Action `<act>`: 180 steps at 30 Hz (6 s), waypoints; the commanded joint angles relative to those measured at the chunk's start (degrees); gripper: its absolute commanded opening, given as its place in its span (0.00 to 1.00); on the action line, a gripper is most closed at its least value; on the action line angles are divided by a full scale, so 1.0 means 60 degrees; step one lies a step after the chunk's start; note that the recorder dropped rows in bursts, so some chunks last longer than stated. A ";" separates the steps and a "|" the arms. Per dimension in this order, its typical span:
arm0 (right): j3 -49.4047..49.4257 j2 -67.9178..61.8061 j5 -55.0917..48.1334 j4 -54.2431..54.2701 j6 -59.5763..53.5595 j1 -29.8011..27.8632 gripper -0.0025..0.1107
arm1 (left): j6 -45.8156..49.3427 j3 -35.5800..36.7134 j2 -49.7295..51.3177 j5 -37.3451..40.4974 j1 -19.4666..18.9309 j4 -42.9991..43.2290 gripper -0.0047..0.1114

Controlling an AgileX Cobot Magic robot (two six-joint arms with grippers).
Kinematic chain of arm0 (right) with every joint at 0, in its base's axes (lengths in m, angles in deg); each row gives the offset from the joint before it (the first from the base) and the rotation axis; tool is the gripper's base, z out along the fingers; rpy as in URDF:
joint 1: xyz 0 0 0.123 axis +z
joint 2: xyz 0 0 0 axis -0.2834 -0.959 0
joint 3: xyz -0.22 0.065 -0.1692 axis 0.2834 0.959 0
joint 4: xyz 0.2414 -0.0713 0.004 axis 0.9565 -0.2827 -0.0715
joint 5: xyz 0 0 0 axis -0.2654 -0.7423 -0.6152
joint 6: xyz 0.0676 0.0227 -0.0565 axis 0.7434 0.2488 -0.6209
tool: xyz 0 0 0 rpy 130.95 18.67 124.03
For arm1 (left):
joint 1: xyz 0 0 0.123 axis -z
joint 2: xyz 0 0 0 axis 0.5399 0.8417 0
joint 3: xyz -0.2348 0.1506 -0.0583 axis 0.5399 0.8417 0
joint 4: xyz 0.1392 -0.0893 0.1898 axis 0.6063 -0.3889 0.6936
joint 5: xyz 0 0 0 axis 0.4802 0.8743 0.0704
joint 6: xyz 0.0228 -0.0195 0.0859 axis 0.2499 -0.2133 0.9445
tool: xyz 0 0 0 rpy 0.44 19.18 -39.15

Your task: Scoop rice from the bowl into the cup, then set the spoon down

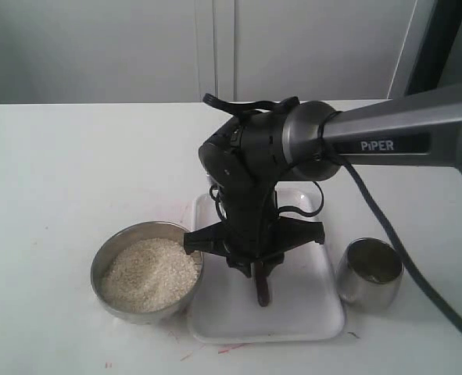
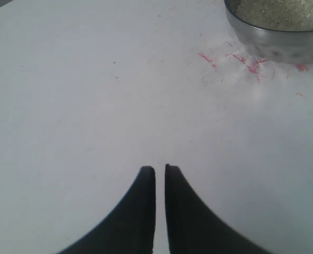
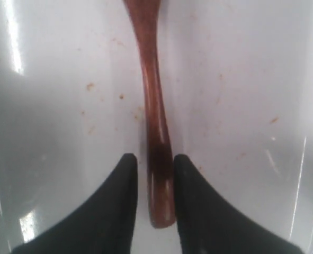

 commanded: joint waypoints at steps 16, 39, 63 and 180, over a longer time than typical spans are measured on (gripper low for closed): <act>0.0008 0.2668 -0.2552 -0.0212 -0.2955 0.0151 0.23 | -0.0045 0.0087 0.0000 0.0456 0.0068 -0.0054 0.16; 0.5922 1.2987 -0.1598 0.2763 -0.1996 0.2786 0.02 | -0.0045 0.0087 0.0000 0.0456 0.0068 -0.0054 0.16; 0.6891 1.3266 0.5877 -0.0199 -0.4901 0.2786 0.02 | -0.0045 0.0087 0.0000 0.0456 0.0068 -0.0054 0.16; 1.3109 1.9286 0.5484 -0.2243 -0.4101 -0.4486 0.02 | -0.0045 0.0087 0.0000 0.0456 0.0068 -0.0054 0.16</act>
